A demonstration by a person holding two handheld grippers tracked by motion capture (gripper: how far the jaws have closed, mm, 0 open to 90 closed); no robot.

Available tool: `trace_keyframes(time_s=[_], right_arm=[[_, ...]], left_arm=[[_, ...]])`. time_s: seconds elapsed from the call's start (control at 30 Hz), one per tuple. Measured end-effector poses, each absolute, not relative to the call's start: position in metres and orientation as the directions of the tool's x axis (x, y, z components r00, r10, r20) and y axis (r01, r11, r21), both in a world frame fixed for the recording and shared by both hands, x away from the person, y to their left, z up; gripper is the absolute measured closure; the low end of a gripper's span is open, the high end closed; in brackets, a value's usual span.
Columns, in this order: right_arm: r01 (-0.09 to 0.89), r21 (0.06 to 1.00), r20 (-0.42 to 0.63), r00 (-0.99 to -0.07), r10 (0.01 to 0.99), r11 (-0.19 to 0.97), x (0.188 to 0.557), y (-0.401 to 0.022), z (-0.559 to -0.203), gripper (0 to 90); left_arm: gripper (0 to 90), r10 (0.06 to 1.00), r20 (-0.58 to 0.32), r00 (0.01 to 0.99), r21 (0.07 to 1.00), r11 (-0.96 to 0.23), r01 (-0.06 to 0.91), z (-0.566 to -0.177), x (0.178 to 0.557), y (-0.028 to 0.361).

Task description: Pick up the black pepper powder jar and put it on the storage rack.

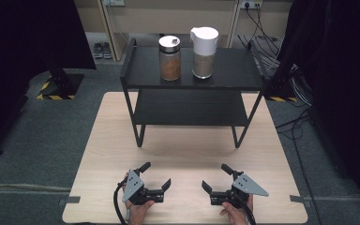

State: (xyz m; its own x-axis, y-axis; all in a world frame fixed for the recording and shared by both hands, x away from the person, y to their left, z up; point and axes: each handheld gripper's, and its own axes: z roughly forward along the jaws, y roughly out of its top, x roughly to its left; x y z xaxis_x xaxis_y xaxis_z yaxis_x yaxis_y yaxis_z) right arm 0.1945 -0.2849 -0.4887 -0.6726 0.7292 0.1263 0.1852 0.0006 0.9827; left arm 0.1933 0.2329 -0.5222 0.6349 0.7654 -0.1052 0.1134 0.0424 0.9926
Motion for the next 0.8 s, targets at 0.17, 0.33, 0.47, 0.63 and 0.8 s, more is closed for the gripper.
trace_keyframes(time_s=[0.17, 0.33, 0.47, 0.63, 0.8], right_arm=[[0.185, 0.983, 0.123, -0.676, 0.727, 0.005, 0.1947, -0.2841, -0.4888, 0.4], [0.187, 0.982, 0.123, -0.676, 0.726, 0.009, 0.1950, -0.2830, -0.4891, 0.4], [0.189, 0.982, 0.125, -0.676, 0.726, 0.007, 0.1952, -0.2828, -0.4891, 0.4], [0.191, 0.982, 0.128, -0.674, 0.727, 0.004, 0.1950, -0.2832, -0.4894, 0.4], [0.191, 0.982, 0.126, -0.676, 0.726, 0.007, 0.1953, -0.2828, -0.4895, 0.4]], left_arm=[[0.3, 0.765, -0.105, 0.636, 0.993, 0.042, 0.113, -0.5222, 0.1932, 0.2331], [0.3, 0.764, -0.105, 0.636, 0.993, 0.042, 0.113, -0.5222, 0.1931, 0.2334], [0.4, 0.764, -0.105, 0.637, 0.993, 0.042, 0.113, -0.5222, 0.1932, 0.2334], [0.3, 0.764, -0.106, 0.636, 0.993, 0.043, 0.114, -0.5223, 0.1933, 0.2333], [0.3, 0.764, -0.107, 0.636, 0.992, 0.044, 0.114, -0.5223, 0.1933, 0.2334]])
